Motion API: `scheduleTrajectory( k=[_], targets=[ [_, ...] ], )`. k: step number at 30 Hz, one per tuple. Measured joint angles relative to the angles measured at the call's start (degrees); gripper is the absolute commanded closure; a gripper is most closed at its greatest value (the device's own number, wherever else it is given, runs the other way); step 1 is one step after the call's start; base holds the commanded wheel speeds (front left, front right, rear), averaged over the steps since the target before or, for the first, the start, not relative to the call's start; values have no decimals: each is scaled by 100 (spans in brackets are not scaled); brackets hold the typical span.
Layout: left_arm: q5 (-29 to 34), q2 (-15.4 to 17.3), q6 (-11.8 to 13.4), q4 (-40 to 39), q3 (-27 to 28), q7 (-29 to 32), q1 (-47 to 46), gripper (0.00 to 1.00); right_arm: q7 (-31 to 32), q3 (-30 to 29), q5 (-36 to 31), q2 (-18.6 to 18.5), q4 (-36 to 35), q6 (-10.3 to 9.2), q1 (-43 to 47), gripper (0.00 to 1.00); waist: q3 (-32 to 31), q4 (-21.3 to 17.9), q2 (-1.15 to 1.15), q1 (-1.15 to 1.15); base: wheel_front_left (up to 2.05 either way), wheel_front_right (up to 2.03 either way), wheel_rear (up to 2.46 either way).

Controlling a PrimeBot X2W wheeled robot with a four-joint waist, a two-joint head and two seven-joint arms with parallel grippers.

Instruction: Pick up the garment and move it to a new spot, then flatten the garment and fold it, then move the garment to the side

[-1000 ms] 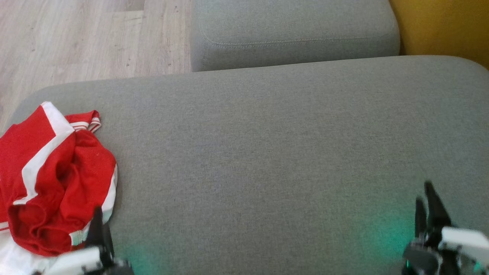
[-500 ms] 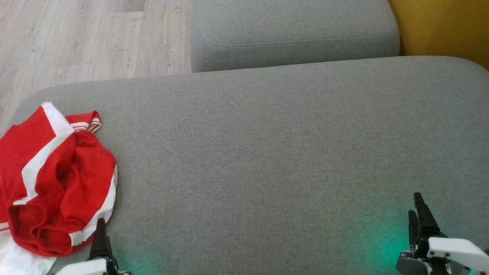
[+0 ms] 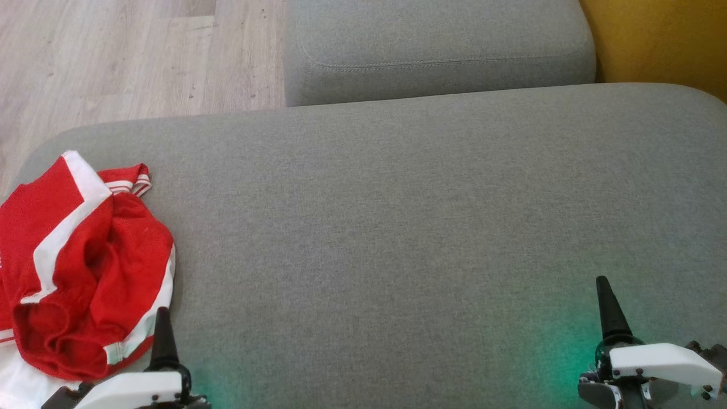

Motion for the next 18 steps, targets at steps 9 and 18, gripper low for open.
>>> scheduleTrajectory(
  k=[9,18],
  targets=[
    [555,1,110,-122,-102,-154,0,0,-160,153,-658,-1,-27,0,-86,0,-21,18,0,1,0,0,0],
    [1170,1,209,-236,-254,-323,0,0,-316,293,-1323,-1,-64,0,-84,0,-53,35,0,0,0,0,0]
  ],
)
